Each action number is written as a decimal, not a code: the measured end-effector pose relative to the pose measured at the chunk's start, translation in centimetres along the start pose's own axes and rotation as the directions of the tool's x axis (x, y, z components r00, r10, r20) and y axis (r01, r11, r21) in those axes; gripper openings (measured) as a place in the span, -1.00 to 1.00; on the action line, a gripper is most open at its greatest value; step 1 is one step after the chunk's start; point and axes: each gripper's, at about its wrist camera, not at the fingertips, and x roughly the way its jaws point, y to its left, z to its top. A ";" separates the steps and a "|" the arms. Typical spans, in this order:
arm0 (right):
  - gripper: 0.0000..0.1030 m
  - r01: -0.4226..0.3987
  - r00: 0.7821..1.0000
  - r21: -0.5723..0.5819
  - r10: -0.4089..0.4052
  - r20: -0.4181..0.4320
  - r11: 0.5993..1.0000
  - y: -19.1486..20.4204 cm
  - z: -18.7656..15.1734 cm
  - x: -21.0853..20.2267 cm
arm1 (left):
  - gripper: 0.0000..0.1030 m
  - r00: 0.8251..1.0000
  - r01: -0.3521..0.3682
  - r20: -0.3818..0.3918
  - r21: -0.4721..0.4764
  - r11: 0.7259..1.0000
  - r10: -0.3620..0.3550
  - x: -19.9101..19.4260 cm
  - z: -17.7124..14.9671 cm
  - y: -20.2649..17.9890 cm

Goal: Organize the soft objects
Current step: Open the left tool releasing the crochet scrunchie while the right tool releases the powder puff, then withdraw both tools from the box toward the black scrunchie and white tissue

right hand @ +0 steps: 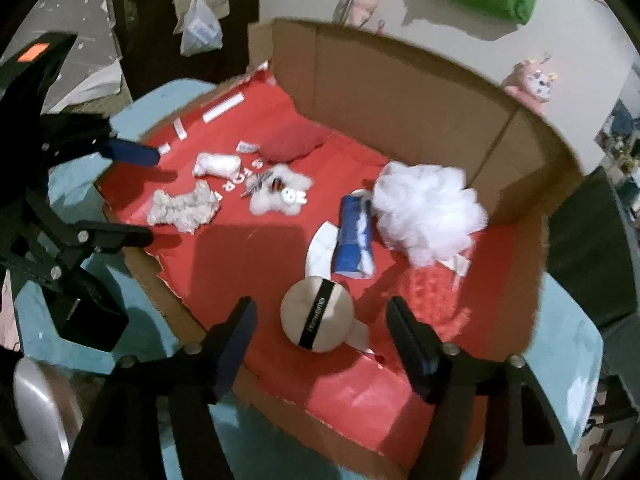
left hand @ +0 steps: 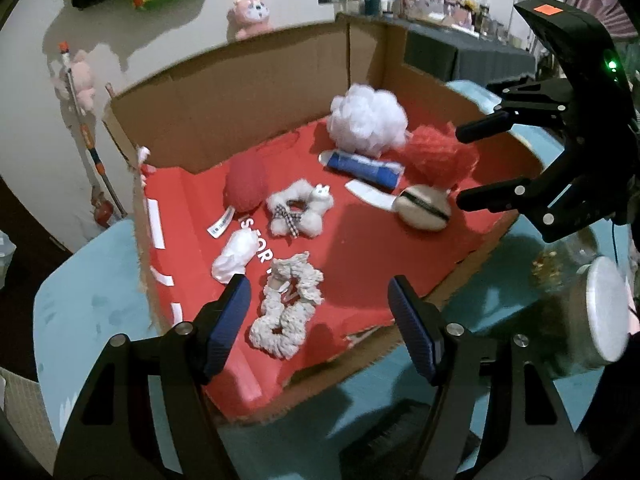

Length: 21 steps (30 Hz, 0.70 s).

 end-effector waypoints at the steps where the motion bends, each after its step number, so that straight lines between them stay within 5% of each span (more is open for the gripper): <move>1: 0.44 0.008 1.000 0.006 -0.008 0.011 1.000 0.0 -0.1 -0.7 | 0.50 1.000 -0.004 0.014 -0.003 1.000 0.004 -0.6 -0.1 -0.2; 12: 0.88 0.074 0.978 0.097 -0.091 0.188 0.993 2.1 -3.6 -10.7 | 0.67 0.981 -0.002 0.193 -0.103 0.995 0.022 -8.5 -2.1 -3.3; 21: 1.00 0.104 0.934 0.170 -0.155 0.322 0.980 5.6 -9.0 -17.1 | 0.80 0.935 -0.066 0.338 -0.128 0.990 0.106 -14.1 -5.7 -7.8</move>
